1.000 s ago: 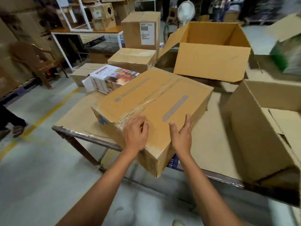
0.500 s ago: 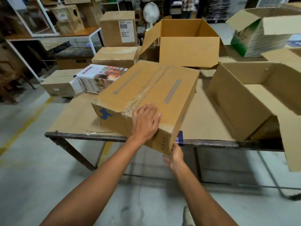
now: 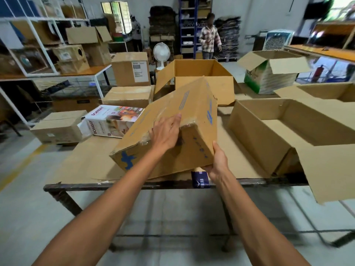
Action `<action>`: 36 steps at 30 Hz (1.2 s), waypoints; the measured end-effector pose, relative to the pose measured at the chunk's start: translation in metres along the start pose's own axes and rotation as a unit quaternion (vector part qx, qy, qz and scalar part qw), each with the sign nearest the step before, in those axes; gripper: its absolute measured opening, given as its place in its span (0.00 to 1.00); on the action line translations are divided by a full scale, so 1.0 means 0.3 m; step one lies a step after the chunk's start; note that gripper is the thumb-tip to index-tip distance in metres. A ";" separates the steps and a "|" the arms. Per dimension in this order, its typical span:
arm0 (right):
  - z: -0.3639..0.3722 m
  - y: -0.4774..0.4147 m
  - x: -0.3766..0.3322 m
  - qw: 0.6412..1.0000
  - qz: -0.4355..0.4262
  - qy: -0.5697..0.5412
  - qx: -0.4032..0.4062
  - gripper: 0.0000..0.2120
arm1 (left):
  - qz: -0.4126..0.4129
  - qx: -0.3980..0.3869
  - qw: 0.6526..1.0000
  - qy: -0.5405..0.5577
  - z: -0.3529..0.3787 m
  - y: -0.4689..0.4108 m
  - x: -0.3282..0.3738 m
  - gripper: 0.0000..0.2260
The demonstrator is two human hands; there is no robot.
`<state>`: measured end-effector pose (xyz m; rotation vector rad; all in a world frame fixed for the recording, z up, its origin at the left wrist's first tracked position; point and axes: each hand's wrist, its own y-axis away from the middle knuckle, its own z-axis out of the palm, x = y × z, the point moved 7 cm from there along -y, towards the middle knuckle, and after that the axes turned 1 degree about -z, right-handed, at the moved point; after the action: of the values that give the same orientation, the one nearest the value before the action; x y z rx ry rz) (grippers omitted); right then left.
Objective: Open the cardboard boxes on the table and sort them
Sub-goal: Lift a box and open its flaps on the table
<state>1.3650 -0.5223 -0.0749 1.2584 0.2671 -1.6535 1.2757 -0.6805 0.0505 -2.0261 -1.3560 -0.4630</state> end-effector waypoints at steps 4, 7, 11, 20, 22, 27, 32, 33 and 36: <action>0.077 0.058 -0.252 0.993 -0.107 0.029 -0.026 0.14 | -0.058 -0.011 0.984 0.168 -0.090 -0.069 0.031 0.38; 0.145 0.109 -0.438 0.977 -0.191 0.092 -0.005 0.15 | -0.117 -0.052 0.910 0.393 -0.089 -0.076 0.039 0.38; 0.207 0.134 -0.562 0.921 -0.285 0.266 0.021 0.22 | -0.229 -0.085 0.788 0.564 -0.005 -0.018 -0.007 0.38; 0.322 0.232 -0.577 0.800 -0.406 0.441 -0.015 0.32 | -0.252 -0.207 0.649 0.688 -0.005 0.007 -0.063 0.39; 0.364 0.262 -0.568 0.769 -0.447 0.455 -0.046 0.36 | -0.268 -0.210 0.643 0.686 0.019 0.029 -0.093 0.34; 0.405 0.220 -0.451 0.670 -0.455 0.566 -0.157 0.27 | -0.314 -0.194 0.630 0.684 0.121 0.112 -0.260 0.22; 0.277 0.037 -0.277 0.617 -0.366 0.664 -0.211 0.31 | -0.432 -0.126 0.650 0.613 0.165 0.196 -0.466 0.12; 0.234 -0.006 -0.250 0.603 -0.337 0.698 -0.188 0.33 | -0.451 -0.123 0.672 0.574 0.169 0.203 -0.492 0.11; 0.115 -0.089 -0.193 0.585 -0.257 0.758 -0.135 0.33 | -0.474 -0.144 0.714 0.494 0.198 0.208 -0.567 0.11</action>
<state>1.3206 -0.4998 -0.0220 2.1439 1.9741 -0.3513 1.2604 -0.7723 -0.1161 -0.7099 -1.4664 -1.9618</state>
